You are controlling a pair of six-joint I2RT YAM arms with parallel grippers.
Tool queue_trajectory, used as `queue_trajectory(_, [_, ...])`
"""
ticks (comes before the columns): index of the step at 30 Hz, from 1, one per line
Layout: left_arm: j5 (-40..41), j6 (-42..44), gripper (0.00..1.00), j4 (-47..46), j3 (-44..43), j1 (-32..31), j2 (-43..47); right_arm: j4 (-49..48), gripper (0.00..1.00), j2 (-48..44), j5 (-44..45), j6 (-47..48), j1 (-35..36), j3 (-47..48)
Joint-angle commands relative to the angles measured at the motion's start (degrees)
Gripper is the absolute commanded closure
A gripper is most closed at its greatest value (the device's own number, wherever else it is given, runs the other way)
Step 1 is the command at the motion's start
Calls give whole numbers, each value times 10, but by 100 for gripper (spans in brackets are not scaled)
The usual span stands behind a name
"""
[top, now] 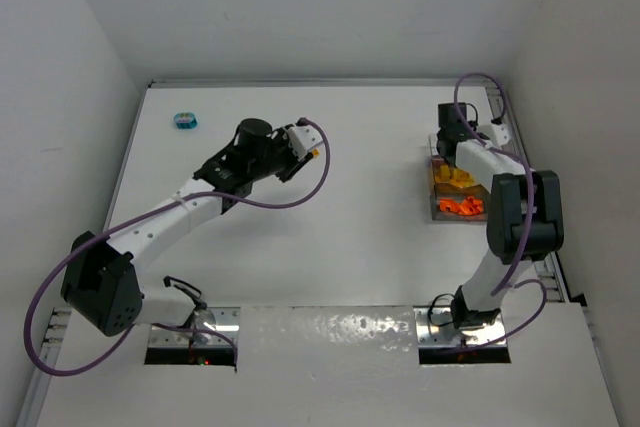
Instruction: Sort the legos into containers by color
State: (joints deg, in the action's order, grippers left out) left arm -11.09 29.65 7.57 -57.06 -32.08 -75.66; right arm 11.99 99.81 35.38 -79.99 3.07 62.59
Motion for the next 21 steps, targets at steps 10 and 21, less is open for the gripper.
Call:
queue_trajectory(10, [-15,-14,100,-19,-11,10,-4,-65,42,4,-23,66,-17,32])
queue_trajectory(21, [-85,-16,100,-13,-11,18,2,-340,38,-48,-426,439,-10,-16])
